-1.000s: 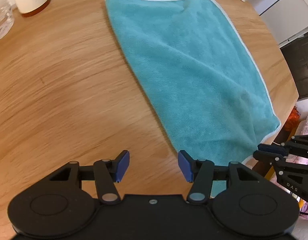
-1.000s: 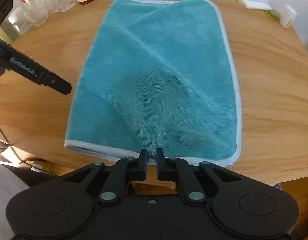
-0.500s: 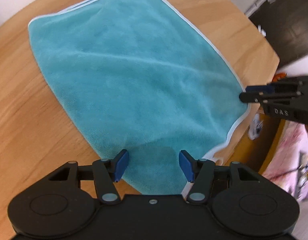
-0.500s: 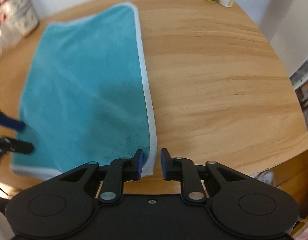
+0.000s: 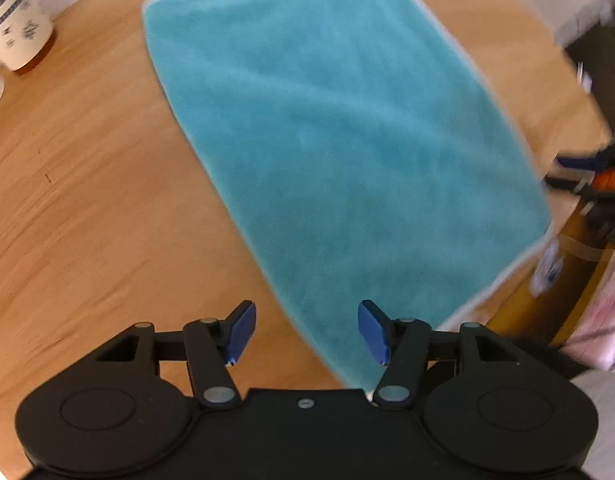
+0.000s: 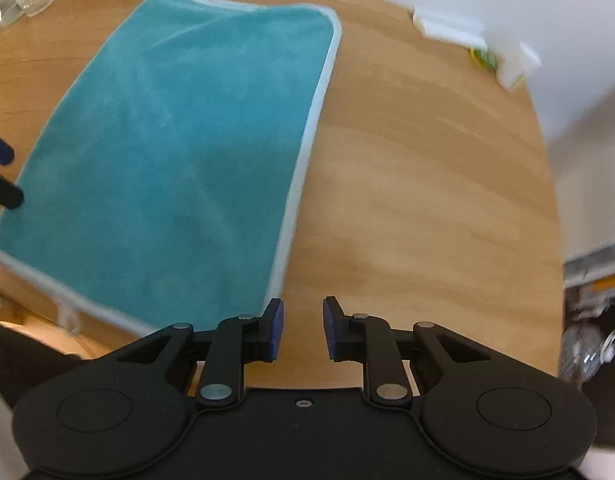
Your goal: Fold towel
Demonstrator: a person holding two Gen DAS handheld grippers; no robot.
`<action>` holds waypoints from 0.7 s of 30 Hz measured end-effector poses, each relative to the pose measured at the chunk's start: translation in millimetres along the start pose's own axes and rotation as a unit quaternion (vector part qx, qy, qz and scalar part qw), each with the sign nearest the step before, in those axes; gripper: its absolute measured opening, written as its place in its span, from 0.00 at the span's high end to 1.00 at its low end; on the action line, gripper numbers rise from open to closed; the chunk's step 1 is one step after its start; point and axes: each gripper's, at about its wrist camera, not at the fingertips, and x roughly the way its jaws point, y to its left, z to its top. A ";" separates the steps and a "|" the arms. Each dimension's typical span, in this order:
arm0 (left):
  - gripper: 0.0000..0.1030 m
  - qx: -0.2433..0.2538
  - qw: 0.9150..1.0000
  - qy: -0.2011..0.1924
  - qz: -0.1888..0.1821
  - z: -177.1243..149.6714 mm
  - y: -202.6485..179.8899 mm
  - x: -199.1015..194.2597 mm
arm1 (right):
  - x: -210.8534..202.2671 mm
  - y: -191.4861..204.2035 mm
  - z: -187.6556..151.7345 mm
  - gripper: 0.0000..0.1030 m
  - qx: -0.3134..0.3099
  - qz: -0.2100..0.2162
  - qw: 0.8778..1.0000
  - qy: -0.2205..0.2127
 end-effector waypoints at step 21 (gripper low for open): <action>0.40 -0.129 0.978 -0.147 -0.068 147.3 31.2 37.9 | 81.4 -48.2 196.3 0.76 0.140 0.197 0.966 -0.089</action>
